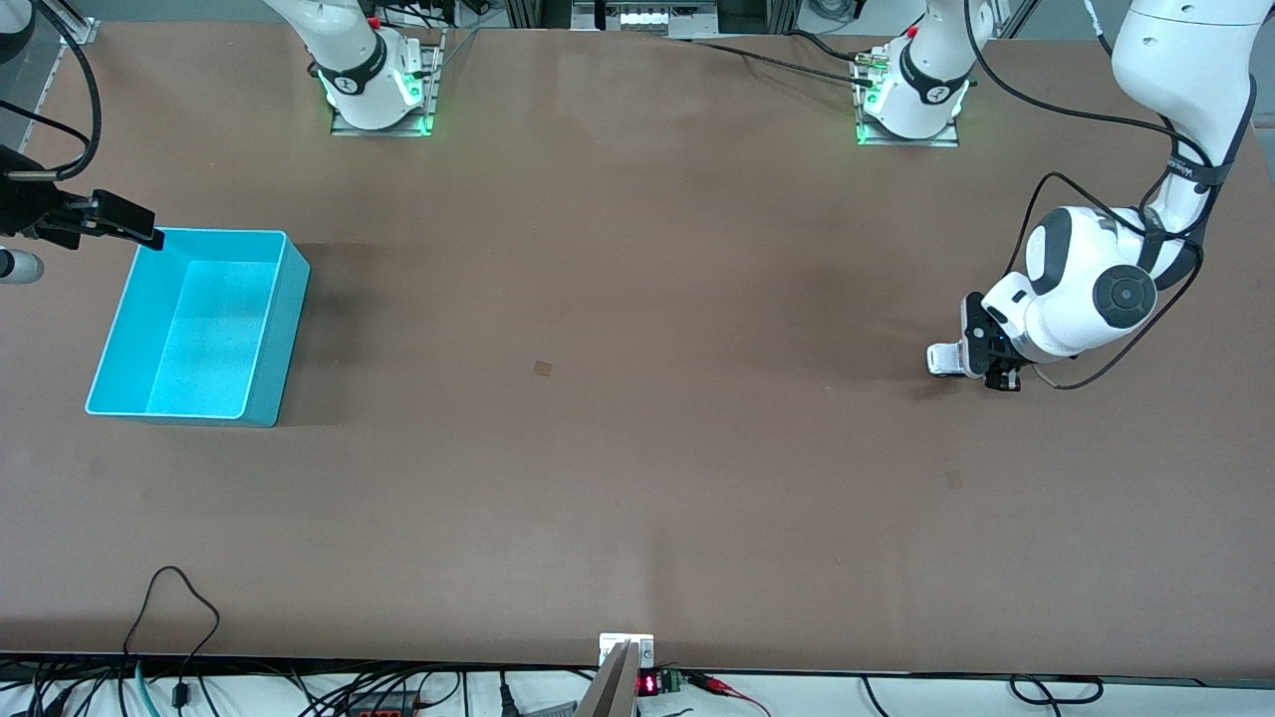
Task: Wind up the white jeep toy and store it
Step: 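Close the left gripper on the jeep's body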
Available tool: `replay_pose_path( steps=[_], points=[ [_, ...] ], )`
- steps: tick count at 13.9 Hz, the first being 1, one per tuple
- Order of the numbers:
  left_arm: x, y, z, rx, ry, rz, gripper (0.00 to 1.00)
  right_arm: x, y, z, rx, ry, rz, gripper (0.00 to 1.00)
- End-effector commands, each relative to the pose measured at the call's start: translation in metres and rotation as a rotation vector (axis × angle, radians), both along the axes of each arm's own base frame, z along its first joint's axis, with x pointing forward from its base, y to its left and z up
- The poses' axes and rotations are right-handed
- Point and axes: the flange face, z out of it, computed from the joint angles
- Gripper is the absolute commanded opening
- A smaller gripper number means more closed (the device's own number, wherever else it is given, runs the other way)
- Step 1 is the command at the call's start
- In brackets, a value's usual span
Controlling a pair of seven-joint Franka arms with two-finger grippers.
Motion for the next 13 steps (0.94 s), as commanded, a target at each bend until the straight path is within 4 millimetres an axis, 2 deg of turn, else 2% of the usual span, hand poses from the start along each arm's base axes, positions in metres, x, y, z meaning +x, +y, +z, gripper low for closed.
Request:
replay_pose_path(
  steps=[1, 4, 13],
  points=[
    [-0.0048, -0.0013, 0.0033, 0.015, -0.001, 0.052, 0.23, 0.0004, -0.0045, 0.0015, 0.011, 0.008, 0.013, 1.0],
    [-0.0024, -0.0065, 0.0047, 0.017, -0.02, 0.044, 0.23, 0.0002, -0.0045, 0.0014, 0.011, 0.009, 0.013, 1.0],
    [-0.0008, -0.0055, -0.002, 0.028, -0.046, 0.001, 0.23, -0.0003, -0.0045, 0.001, 0.011, 0.014, 0.013, 1.0]
  ],
)
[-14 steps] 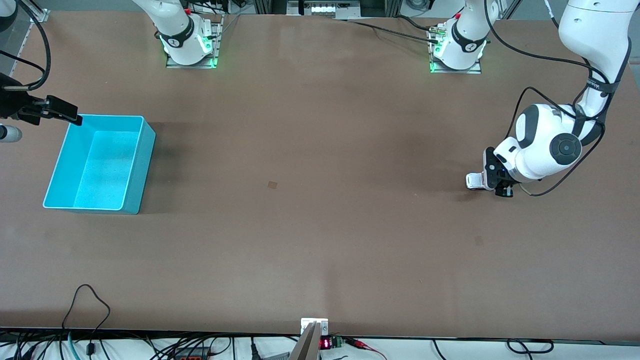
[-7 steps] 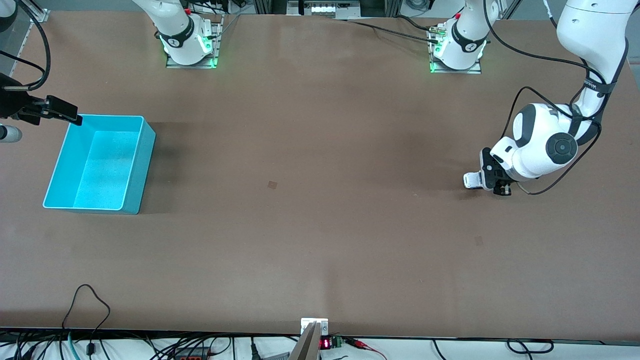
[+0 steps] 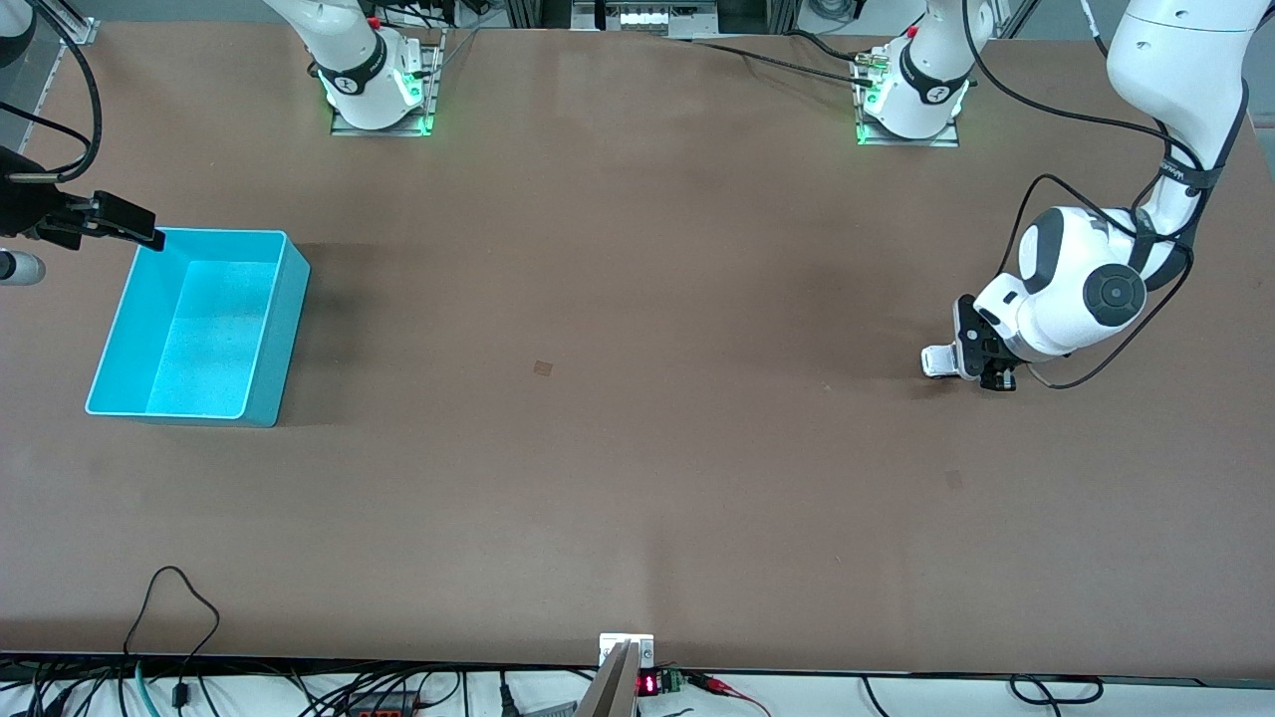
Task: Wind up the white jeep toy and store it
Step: 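Close the left gripper on the jeep's body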
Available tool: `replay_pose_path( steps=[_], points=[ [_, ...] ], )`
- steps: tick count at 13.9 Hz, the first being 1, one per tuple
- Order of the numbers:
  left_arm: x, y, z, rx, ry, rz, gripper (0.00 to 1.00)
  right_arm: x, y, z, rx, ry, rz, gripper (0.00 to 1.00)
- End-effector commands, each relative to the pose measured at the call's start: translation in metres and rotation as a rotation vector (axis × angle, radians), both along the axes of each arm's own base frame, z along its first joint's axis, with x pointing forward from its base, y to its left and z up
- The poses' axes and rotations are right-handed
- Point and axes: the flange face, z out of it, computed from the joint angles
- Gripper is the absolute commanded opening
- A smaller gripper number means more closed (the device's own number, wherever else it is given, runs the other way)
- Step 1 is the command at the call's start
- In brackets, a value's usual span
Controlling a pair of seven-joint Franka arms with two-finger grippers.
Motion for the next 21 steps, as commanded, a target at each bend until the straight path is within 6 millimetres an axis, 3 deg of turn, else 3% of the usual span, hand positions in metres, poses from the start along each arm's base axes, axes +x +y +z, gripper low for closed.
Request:
replay_pose_path(
  steps=[1, 16, 21],
  points=[
    [-0.002, 0.001, 0.001, 0.013, -0.016, -0.015, 0.23, -0.001, -0.004, 0.004, 0.011, 0.006, 0.012, 1.0],
    [-0.005, 0.005, -0.012, 0.008, -0.001, 0.015, 0.21, -0.002, -0.009, 0.004, 0.013, 0.007, 0.018, 1.0],
    [-0.008, 0.034, -0.015, 0.038, 0.003, 0.009, 0.21, -0.001, -0.008, 0.004, 0.013, 0.007, 0.02, 1.0]
  ],
)
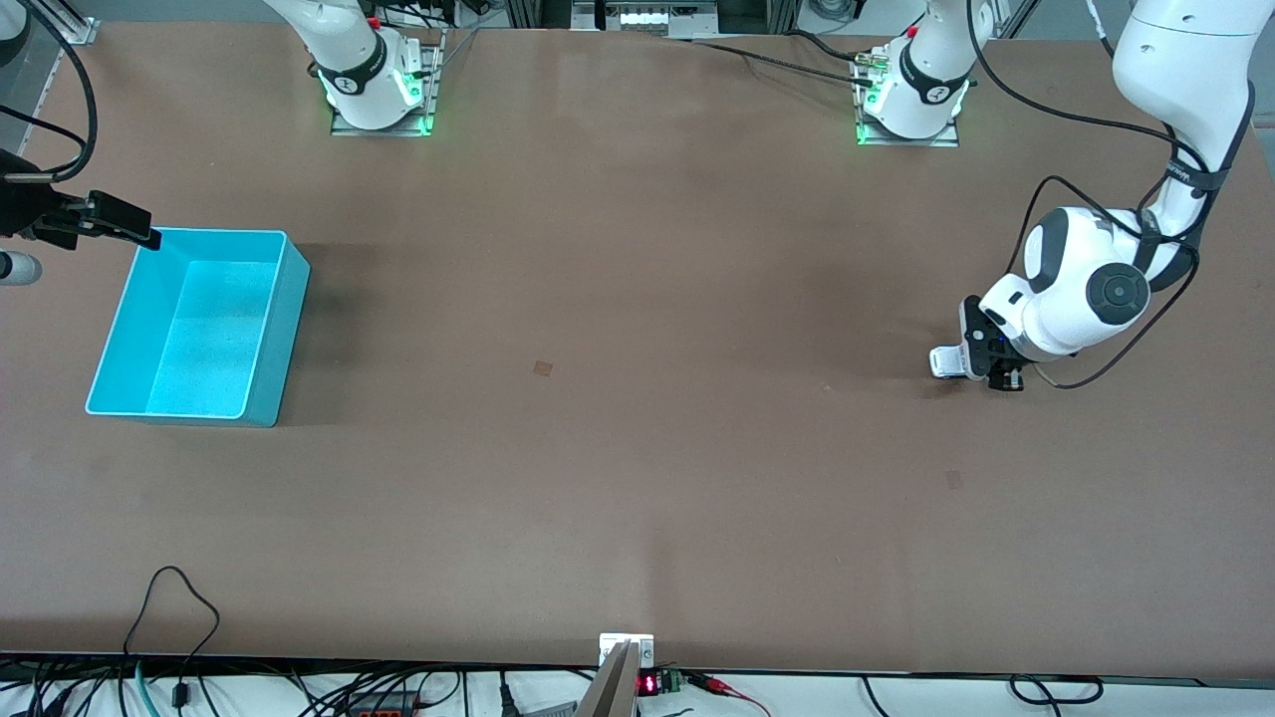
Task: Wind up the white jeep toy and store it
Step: 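Close the left gripper on the jeep's body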
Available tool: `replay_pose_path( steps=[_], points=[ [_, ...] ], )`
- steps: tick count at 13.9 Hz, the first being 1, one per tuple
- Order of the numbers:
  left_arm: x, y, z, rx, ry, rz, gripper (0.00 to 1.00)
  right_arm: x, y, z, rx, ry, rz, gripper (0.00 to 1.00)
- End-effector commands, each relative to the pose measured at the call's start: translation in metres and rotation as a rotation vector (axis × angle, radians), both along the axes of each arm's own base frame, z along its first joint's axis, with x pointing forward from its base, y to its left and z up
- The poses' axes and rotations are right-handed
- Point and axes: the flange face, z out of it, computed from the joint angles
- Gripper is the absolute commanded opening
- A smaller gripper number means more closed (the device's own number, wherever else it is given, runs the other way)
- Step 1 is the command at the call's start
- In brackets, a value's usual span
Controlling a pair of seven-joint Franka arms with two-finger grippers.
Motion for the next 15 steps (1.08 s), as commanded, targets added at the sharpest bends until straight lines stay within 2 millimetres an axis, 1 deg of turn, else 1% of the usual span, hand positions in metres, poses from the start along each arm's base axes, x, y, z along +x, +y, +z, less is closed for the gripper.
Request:
replay_pose_path(
  steps=[1, 2, 7, 10, 11, 14, 15],
  points=[
    [-0.004, 0.014, -0.01, 0.02, 0.004, -0.014, 0.21, -0.001, -0.002, 0.004, 0.01, 0.006, 0.012, 1.0],
    [-0.004, 0.023, -0.009, 0.027, -0.008, -0.012, 0.22, -0.002, -0.002, 0.004, 0.011, 0.009, 0.013, 1.0],
    [-0.009, 0.061, -0.023, 0.016, -0.017, -0.044, 0.22, -0.002, -0.002, 0.004, 0.011, 0.01, 0.011, 1.0],
    [-0.013, 0.076, -0.028, 0.009, -0.015, -0.046, 0.21, -0.002, -0.002, 0.004, 0.011, 0.01, 0.013, 1.0],
    [-0.012, 0.076, -0.028, 0.007, -0.023, -0.052, 0.21, -0.002, -0.002, 0.004, 0.011, 0.01, 0.011, 1.0],
    [-0.016, 0.099, -0.035, 0.001, -0.026, -0.009, 0.21, -0.002, -0.002, 0.004, 0.011, 0.01, 0.011, 1.0],
    [-0.017, 0.103, -0.038, 0.0, -0.023, -0.003, 0.21, -0.002, -0.002, 0.004, 0.011, 0.01, 0.013, 1.0]
  ],
)
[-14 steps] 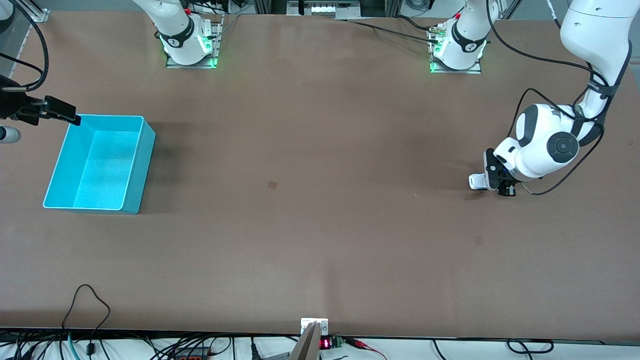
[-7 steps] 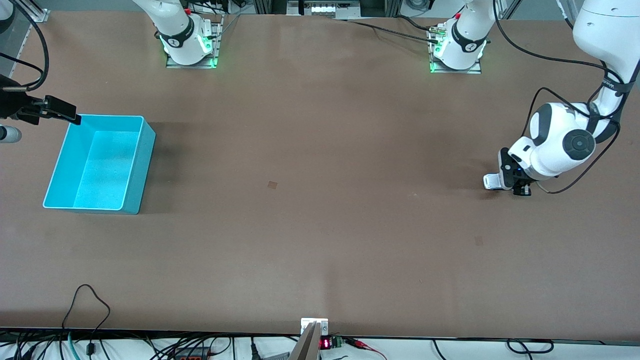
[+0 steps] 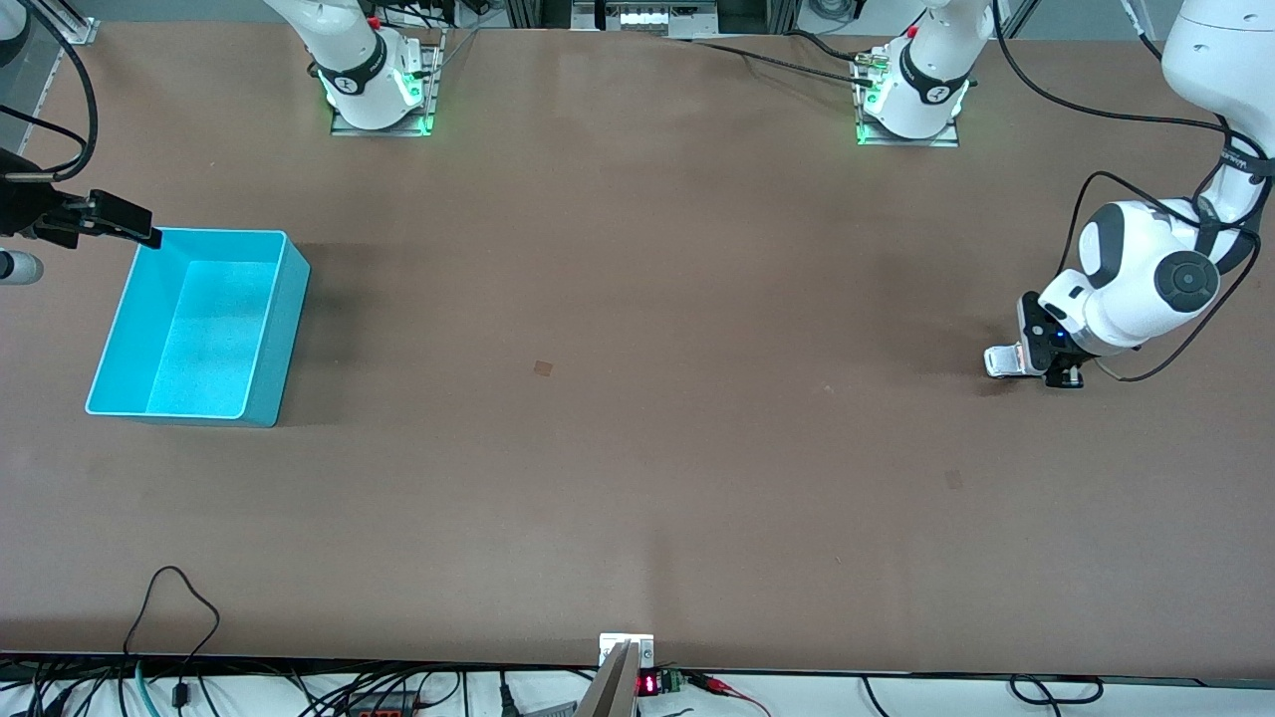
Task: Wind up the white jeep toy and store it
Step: 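Close the left gripper on the jeep's body, then carry the jeep toward the table middle and release it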
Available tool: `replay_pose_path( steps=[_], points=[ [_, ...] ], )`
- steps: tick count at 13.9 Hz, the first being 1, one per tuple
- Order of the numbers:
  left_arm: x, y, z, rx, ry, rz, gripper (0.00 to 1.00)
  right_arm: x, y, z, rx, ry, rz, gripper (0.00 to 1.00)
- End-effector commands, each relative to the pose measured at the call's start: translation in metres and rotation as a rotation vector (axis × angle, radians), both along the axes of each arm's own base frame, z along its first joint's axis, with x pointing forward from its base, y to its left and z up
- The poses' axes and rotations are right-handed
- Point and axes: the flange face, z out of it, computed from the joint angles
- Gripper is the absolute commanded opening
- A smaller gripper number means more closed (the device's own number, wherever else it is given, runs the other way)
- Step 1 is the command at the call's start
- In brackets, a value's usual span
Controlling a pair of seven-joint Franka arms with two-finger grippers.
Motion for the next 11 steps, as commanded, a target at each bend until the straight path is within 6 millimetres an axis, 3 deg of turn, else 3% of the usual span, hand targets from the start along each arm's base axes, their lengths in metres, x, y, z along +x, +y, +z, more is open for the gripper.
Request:
replay_pose_path(
  steps=[1, 11],
  points=[
    [-0.008, 0.015, -0.041, -0.023, 0.029, -0.008, 0.21, -0.001, -0.002, 0.005, 0.01, 0.004, 0.011, 1.0],
    [-0.008, 0.056, -0.046, 0.003, 0.025, -0.046, 0.2, -0.001, -0.002, 0.004, 0.01, 0.007, 0.01, 1.0]
  ],
)
